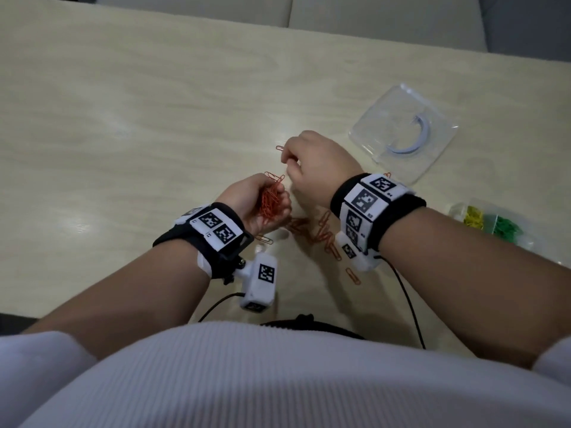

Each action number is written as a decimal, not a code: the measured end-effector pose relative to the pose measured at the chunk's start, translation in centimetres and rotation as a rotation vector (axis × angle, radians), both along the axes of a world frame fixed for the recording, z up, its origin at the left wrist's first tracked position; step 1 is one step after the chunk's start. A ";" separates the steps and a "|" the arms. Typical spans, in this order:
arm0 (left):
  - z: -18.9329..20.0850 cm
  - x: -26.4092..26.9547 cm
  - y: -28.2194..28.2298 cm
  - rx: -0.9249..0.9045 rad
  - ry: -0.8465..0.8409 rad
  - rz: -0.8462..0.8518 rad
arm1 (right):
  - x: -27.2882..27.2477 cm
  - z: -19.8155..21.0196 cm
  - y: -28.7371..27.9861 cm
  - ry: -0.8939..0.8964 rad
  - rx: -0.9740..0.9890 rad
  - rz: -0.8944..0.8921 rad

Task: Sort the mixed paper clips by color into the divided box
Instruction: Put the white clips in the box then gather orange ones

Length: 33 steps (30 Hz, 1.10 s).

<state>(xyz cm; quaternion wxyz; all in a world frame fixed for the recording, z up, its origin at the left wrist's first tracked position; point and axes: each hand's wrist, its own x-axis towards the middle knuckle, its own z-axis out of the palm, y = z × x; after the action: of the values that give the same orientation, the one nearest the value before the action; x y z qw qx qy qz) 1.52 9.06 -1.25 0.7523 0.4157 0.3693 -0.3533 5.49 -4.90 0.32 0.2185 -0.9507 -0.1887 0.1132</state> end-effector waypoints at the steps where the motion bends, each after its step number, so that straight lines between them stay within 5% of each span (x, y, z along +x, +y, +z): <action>1: 0.0 0.0 0.2 0.007 -0.012 -0.011 | 0.9 -0.7 0.2 0.020 -0.043 -0.001; 6: -0.2 0.2 1.2 0.035 -0.056 -0.084 | 2.0 -3.9 0.6 0.028 -0.256 0.175; 14: -0.1 0.1 -0.3 0.047 -0.109 -0.063 | -5.2 -4.0 -3.7 -0.024 -0.171 0.097; 20: 0.9 -1.1 -1.8 0.025 -0.125 -0.110 | -5.3 -3.6 -6.8 -0.049 -0.054 -0.521; 23: 1.4 -1.7 -2.0 0.012 -0.117 -0.110 | -4.8 -3.9 -7.3 0.129 -0.150 -0.427; 28: 1.8 -2.0 -1.9 0.014 -0.102 -0.104 | -6.9 -3.6 -5.6 0.129 -0.075 -0.228; 30: 1.8 -2.1 -1.9 0.024 -0.103 -0.119 | -7.6 -2.8 -5.7 0.111 -0.038 -0.280; 33: 1.3 -2.2 -2.1 0.075 -0.094 -0.143 | -7.6 -1.5 -7.1 0.151 -0.134 -0.634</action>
<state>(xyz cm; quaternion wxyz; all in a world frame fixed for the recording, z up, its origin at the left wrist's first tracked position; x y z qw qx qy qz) -0.64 6.99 0.02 0.7256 0.4848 0.3161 -0.3722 -2.15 -12.02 -1.15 0.1932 -0.9633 0.1409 0.1218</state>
